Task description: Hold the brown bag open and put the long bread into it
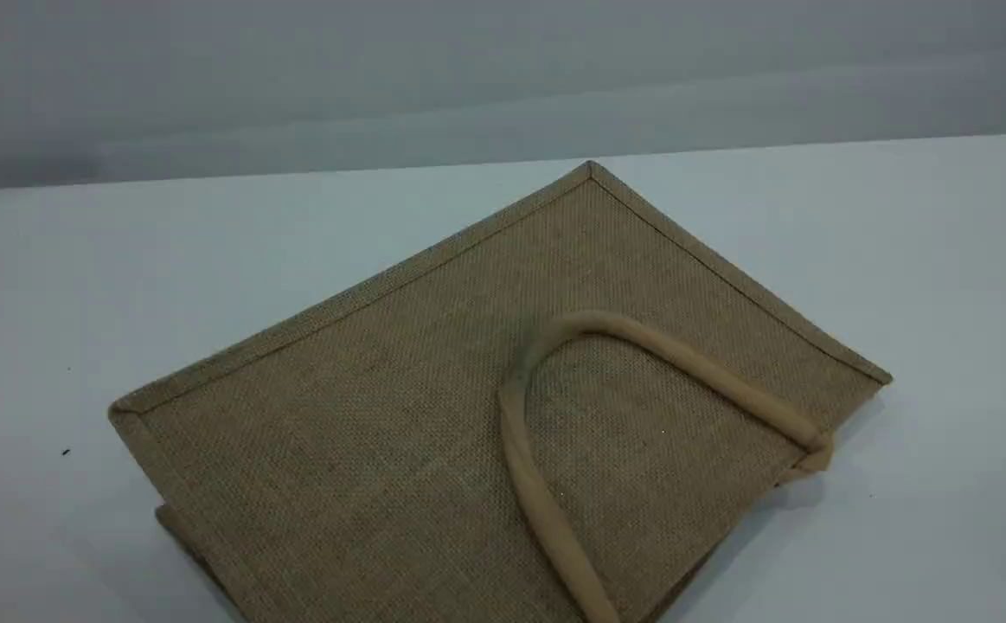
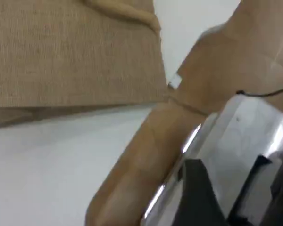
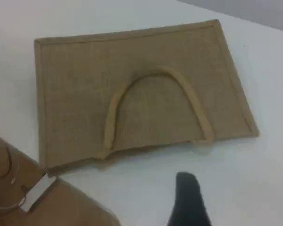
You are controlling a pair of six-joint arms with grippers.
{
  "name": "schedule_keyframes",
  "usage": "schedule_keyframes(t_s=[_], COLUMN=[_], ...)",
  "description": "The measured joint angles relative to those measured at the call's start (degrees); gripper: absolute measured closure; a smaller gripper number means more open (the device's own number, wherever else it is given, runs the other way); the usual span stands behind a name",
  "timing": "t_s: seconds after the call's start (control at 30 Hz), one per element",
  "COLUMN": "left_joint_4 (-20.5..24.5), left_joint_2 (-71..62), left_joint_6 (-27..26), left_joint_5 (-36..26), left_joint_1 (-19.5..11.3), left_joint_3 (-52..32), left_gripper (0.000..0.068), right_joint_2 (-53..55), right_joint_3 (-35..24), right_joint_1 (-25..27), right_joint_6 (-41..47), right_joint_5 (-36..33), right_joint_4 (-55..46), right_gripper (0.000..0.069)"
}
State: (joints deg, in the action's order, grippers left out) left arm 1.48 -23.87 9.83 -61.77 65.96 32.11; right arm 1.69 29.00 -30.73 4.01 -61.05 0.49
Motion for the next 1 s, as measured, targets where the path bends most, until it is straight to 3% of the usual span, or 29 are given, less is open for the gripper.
schedule_keyframes(t_s=[0.3, 0.77, 1.0], left_joint_4=[0.1, -0.2, -0.2], left_joint_2=[10.4, 11.5, 11.5], left_joint_6=[-0.1, -0.1, -0.1], left_joint_5=[-0.4, -0.3, -0.3], left_joint_1=[0.0, -0.1, -0.1], left_joint_3=[-3.0, -3.0, -3.0], left_gripper=[0.0267, 0.0267, 0.0267], right_joint_2=[0.0, 0.0, -1.7], right_joint_3=[0.0, 0.0, 0.0], right_joint_1=[0.9, 24.8, 29.5], right_joint_6=[0.0, 0.0, 0.0], right_joint_5=[0.1, 0.1, 0.0], right_joint_4=[0.1, 0.0, 0.1], right_gripper=[0.0265, 0.0265, 0.0265])
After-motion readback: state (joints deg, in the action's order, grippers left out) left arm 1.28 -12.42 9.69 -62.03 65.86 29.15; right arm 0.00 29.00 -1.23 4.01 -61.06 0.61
